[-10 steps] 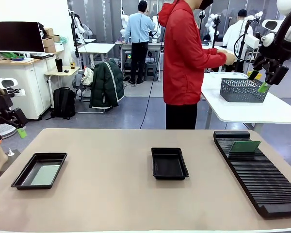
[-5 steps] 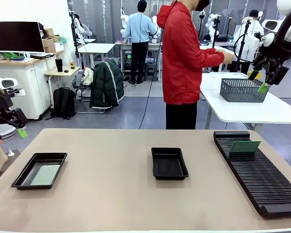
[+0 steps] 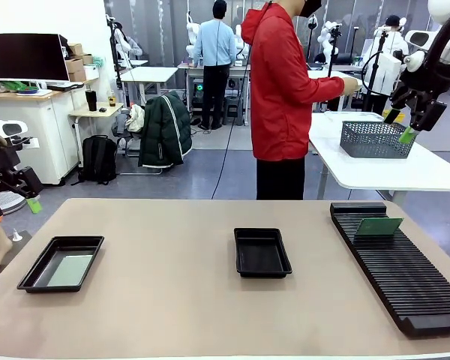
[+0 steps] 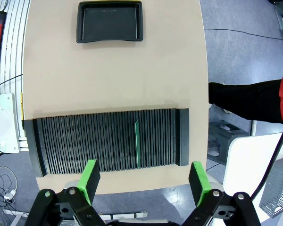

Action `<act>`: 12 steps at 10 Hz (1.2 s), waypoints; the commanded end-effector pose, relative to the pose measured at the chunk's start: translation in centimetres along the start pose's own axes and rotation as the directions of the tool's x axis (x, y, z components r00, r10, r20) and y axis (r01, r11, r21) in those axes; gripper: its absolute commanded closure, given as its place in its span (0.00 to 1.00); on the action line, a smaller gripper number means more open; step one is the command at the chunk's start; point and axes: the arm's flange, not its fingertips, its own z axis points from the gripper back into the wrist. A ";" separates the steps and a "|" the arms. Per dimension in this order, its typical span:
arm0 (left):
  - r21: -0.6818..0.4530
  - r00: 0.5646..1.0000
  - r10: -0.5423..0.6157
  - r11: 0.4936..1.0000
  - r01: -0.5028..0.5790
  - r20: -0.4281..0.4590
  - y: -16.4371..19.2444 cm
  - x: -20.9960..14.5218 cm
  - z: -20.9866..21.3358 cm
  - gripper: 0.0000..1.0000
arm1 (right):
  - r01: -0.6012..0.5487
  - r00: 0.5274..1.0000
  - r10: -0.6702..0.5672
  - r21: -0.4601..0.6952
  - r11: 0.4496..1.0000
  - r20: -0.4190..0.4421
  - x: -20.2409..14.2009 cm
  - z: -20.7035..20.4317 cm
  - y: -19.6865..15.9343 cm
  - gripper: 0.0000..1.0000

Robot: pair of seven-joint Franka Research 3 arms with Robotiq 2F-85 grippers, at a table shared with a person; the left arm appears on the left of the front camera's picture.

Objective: Inspect and transfer BCBs to ESD trays.
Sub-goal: Pick up the Blank PCB from the PCB Rack and place it in the right ESD tray.

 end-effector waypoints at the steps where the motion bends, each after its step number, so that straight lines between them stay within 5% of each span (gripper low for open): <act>1: -0.006 1.000 -0.008 1.000 0.008 0.009 0.1 -0.1 -0.2 0.00 | 0.000 1.000 0.000 0.000 1.000 0.000 0.0 0.0 0.0 0.00; 12: -0.006 1.000 -0.008 1.000 0.008 0.009 0.1 -0.1 -0.2 0.00 | -0.135 0.963 0.102 -0.117 0.984 -0.249 -6.1 -15.8 2.5 0.00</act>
